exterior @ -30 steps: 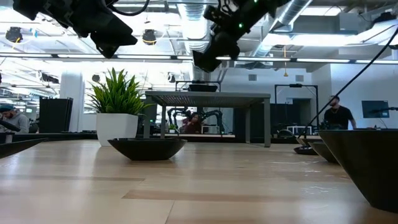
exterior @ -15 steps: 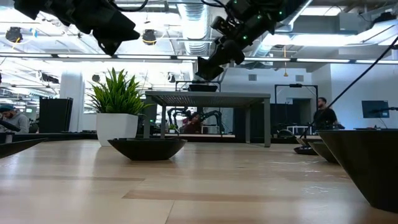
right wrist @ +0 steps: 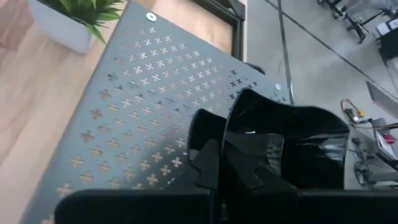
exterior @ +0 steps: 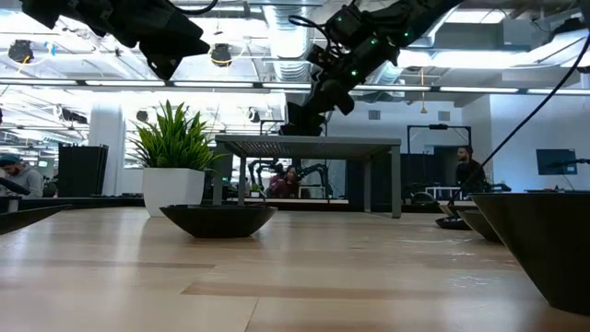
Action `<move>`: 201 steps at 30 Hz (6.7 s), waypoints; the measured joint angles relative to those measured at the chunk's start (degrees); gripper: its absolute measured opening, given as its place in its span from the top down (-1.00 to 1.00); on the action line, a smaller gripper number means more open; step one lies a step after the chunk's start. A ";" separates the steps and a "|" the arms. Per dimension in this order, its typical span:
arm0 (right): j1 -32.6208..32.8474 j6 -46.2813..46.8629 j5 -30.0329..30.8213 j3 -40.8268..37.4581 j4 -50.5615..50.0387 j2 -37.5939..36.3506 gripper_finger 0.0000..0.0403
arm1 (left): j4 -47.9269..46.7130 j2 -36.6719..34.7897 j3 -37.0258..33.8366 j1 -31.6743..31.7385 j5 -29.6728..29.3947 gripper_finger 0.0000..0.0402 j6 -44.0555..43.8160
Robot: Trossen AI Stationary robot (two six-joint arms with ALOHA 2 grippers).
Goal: Pick & Place Mini shaped plates
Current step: Stack the black distorted square plate on top of the black distorted square plate on the shelf, then put the black leaf-shaped plate on the shelf
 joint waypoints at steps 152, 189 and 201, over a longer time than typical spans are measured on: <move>-6.62 5.31 -1.23 42.73 -43.26 16.98 1.00 | 8.28 -0.01 -0.02 0.00 -0.01 0.41 13.60; 10.58 25.76 1.52 42.73 -55.28 2.95 0.64 | 9.19 0.00 -0.02 -0.01 -0.01 0.41 13.51; 23.10 29.39 1.33 24.99 -51.88 -4.58 0.64 | 9.63 -0.01 -0.02 -0.01 -0.01 0.41 13.51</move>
